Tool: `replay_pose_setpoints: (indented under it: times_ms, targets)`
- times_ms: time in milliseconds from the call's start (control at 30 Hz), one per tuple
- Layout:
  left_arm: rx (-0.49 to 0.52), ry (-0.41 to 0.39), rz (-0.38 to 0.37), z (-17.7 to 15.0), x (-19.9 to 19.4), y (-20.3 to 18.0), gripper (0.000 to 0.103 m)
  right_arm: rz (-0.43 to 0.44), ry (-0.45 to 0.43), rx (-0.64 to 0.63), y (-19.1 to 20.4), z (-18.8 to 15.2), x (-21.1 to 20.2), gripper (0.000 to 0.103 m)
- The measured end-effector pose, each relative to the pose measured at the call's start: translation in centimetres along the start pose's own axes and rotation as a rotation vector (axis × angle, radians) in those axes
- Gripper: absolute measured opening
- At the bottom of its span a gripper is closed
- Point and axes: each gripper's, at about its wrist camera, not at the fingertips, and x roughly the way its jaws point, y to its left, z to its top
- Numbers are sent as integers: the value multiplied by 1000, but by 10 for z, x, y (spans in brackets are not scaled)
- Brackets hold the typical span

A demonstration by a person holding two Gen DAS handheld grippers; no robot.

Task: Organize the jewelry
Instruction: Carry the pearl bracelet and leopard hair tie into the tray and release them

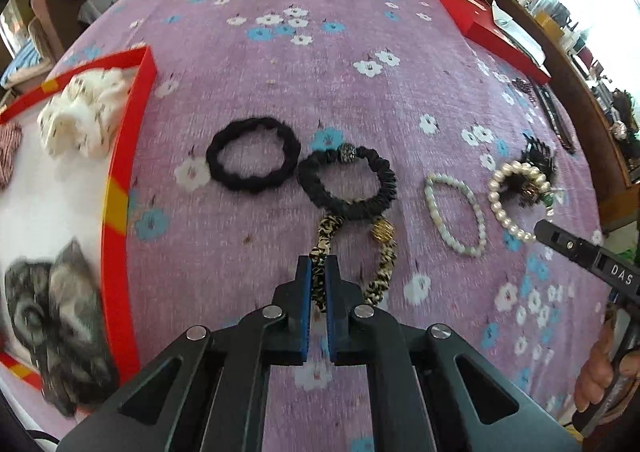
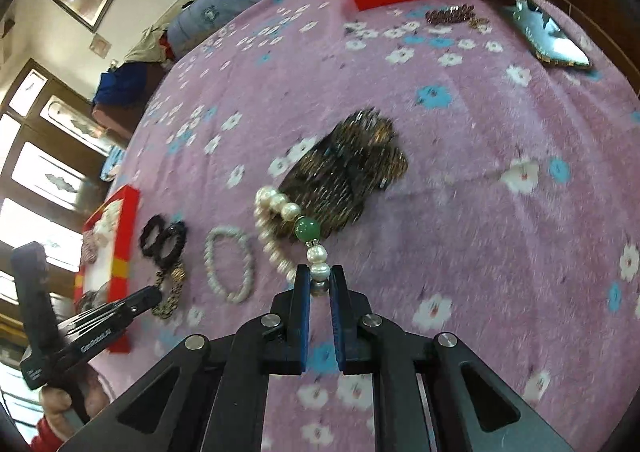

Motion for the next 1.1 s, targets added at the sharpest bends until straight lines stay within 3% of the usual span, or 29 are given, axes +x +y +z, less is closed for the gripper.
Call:
replay_pose_setpoints:
  times_ms: [267, 433, 667, 867, 1100]
  targets:
    - [7, 4, -30, -31, -28, 3, 5, -1, 21, 34, -3, -37, -29, 10]
    - [43, -46, -37, -36, -54, 0, 5, 9, -13, 70, 2, -43, -46, 10]
    - [80, -118, -43, -38, -87, 3, 6, 14, -49, 24, 35, -46, -63, 10]
    - [40, -162, -49, -40, -109, 33, 6, 20, -61, -24, 71, -45, -64, 10]
    - [-51, -197, -6, -37, -129, 96, 6, 36, -66, -99, 123, -42, -57, 11]
